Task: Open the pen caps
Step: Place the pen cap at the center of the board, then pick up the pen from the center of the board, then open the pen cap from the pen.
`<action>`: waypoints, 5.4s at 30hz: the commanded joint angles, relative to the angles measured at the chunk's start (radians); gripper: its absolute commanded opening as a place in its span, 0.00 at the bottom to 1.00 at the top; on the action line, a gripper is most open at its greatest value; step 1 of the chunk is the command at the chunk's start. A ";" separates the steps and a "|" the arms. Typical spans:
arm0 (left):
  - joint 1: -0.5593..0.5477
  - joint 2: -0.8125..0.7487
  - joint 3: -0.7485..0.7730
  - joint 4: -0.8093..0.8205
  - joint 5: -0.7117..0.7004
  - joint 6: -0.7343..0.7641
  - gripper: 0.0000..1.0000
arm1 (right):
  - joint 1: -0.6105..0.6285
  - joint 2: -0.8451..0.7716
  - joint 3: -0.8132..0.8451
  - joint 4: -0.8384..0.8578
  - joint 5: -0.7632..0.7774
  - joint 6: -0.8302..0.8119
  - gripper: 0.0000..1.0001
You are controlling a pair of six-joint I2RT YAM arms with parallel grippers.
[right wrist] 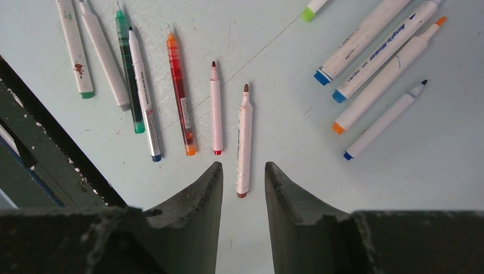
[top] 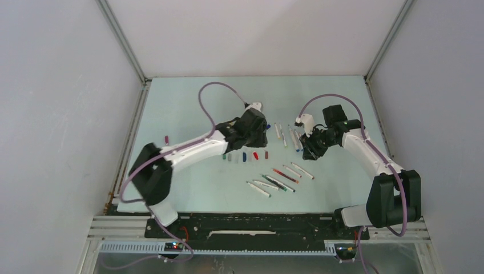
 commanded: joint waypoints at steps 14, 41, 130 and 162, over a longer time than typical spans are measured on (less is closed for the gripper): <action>0.435 -0.662 -0.508 0.116 -0.311 0.222 0.78 | -0.007 -0.020 0.035 -0.005 -0.023 -0.011 0.36; 0.985 -0.168 -0.331 0.050 -0.059 0.297 0.71 | -0.005 -0.045 0.036 -0.010 -0.048 -0.019 0.36; 0.133 -0.608 -0.794 1.221 0.251 -0.216 0.00 | -0.048 -0.147 -0.040 0.104 -0.843 0.169 0.58; -0.132 -0.219 -0.485 1.400 0.124 -0.231 0.00 | -0.063 -0.128 -0.150 0.585 -0.944 0.728 0.21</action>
